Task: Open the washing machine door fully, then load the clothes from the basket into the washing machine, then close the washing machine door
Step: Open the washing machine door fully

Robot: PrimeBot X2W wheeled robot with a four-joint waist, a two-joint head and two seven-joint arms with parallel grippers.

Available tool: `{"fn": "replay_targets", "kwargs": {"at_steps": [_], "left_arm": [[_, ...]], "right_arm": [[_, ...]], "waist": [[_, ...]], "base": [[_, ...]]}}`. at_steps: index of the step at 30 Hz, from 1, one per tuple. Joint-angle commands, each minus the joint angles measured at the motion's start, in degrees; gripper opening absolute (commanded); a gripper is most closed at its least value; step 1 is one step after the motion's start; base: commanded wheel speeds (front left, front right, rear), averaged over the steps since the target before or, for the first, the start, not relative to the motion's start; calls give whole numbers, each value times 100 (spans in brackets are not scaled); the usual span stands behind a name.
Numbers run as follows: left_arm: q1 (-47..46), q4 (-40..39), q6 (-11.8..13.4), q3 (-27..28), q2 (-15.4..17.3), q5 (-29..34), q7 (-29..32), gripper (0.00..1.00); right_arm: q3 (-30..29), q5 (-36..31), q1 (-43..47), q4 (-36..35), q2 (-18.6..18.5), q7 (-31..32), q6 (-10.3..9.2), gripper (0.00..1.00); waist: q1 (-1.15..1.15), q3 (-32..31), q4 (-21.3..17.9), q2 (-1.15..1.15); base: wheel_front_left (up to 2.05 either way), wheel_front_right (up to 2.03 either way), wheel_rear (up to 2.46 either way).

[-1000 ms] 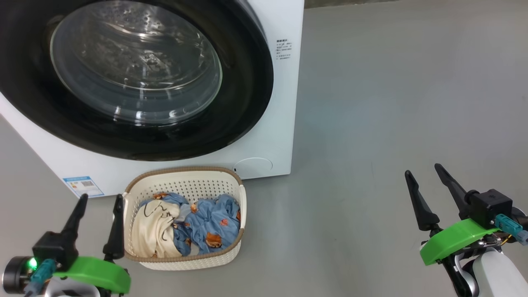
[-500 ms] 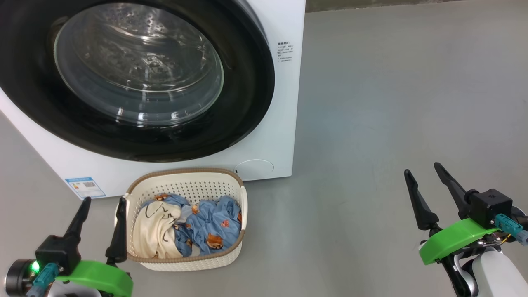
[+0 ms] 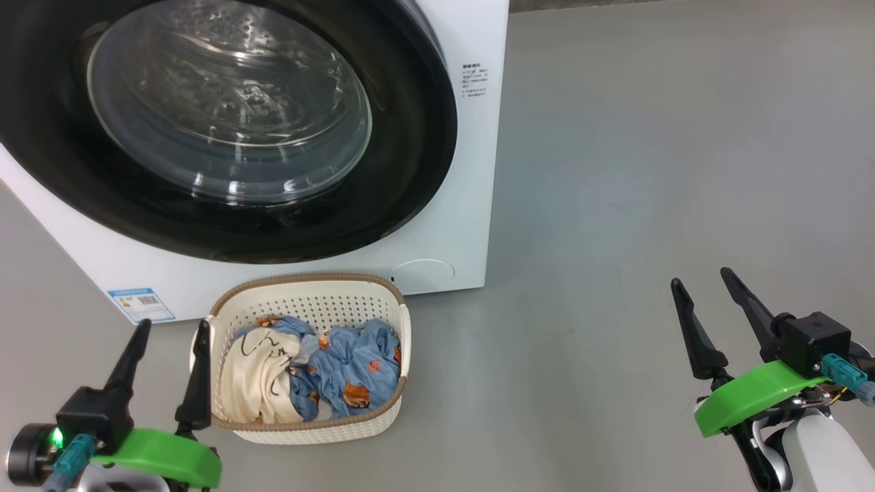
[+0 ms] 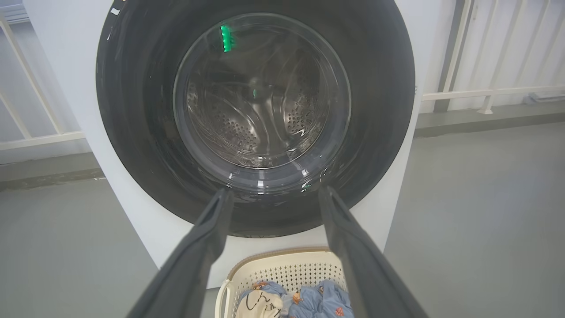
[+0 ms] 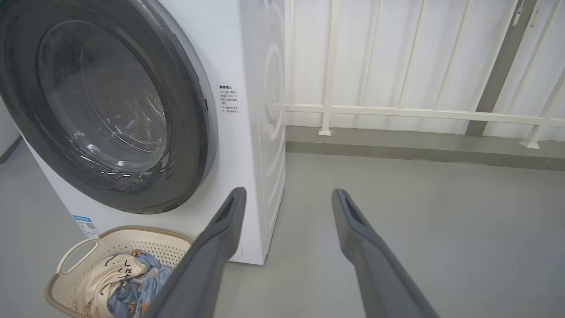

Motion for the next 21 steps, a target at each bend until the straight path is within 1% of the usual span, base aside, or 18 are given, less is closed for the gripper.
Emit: {"fn": "replay_targets", "kwargs": {"at_steps": [1, 7, 11, 21], "left_arm": [[-103, -212, -7, 206, 123, -22, -37, 100], [-48, -293, -7, 209, 84, -23, -37, 100], [-31, -313, -8, 218, 61, -28, -37, 100], [-34, -266, -8, 81, -23, -65, -37, 100]], "right_arm": [[81, -51, -20, -136, -38, -69, 9, 100], [42, -5, -111, -85, -45, -69, 9, 100], [118, -56, -256, -111, -111, -69, 9, 100], [189, 146, -1100, -189, -265, -69, 9, 100]], "waist": [[0, -4, 5, 0], [0, 6, 35, 0], [0, 40, 64, 0], [0, 159, 297, 0]], "base": [[0, 0, 0], [0, 0, 0], [0, 0, 0], [0, 0, 0]]}}
